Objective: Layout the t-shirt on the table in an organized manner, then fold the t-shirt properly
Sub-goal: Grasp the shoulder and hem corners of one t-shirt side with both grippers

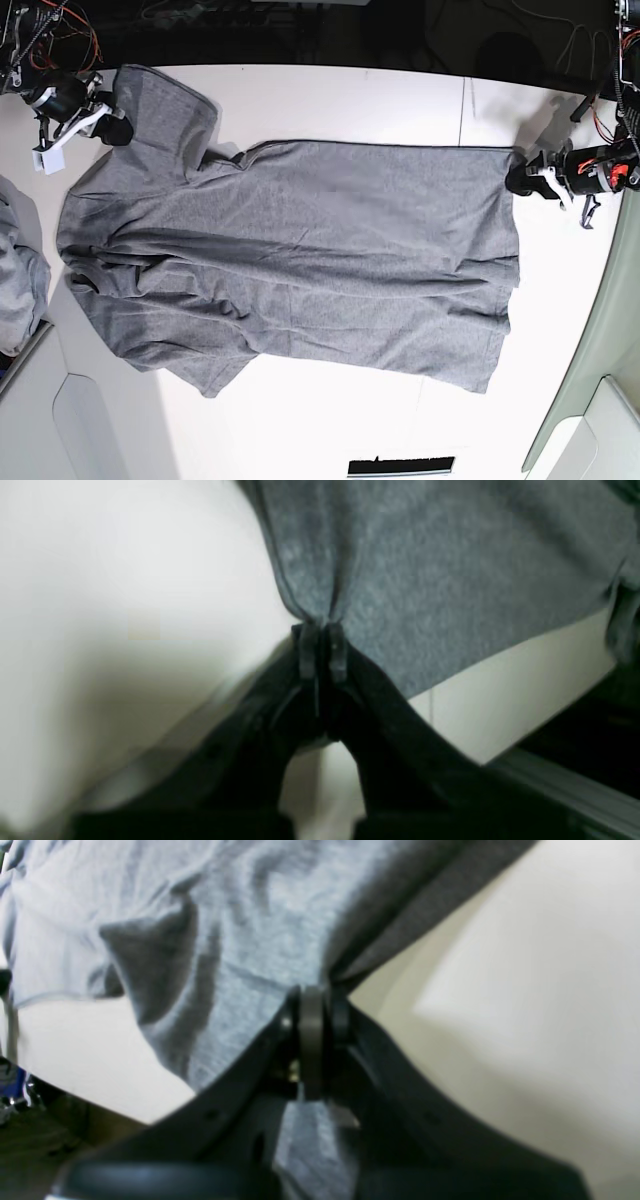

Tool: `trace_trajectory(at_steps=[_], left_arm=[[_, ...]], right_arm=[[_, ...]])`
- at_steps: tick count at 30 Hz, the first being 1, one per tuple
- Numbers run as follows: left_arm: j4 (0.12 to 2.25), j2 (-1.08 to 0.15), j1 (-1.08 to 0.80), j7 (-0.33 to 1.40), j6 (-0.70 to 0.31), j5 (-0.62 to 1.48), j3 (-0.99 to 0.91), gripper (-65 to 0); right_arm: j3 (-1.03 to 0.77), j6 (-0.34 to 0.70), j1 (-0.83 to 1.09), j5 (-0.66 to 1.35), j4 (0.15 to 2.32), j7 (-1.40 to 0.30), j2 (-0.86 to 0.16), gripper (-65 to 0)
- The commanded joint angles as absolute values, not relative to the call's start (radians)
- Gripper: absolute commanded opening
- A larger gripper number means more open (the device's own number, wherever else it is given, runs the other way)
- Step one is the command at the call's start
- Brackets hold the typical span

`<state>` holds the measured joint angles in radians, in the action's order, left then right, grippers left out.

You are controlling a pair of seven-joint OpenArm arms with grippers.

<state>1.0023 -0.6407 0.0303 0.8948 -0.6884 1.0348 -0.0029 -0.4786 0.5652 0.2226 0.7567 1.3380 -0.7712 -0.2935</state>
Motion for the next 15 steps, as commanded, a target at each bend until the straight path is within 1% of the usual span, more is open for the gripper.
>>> trace_trajectory(at_steps=[1, 4, 11, 15], left_arm=[[1.042, -0.669, 0.036, 0.896, -0.698, 1.075, -0.008, -65.0], [1.129, -0.697, -0.019, 0.937, -0.698, 1.102, -0.008, -65.0], [1.343, -0.752, -0.167, 0.95, -0.698, 1.141, -0.009, -65.0], [1.427, -0.759, -0.247, 0.969, -0.698, 1.146, -0.06, -65.0]], right_arm=[[-0.496, 0.582, 0.236, 0.795, 1.367, -0.765, -0.316, -65.0], [-0.516, 0.582, 0.281, 0.821, 1.407, -0.776, -0.328, -65.0], [-0.588, 0.584, 0.432, 0.884, 1.55, -0.806, -0.341, -65.0], [-0.648, 0.584, 0.517, 0.923, 1.639, -0.821, -0.341, -65.0]])
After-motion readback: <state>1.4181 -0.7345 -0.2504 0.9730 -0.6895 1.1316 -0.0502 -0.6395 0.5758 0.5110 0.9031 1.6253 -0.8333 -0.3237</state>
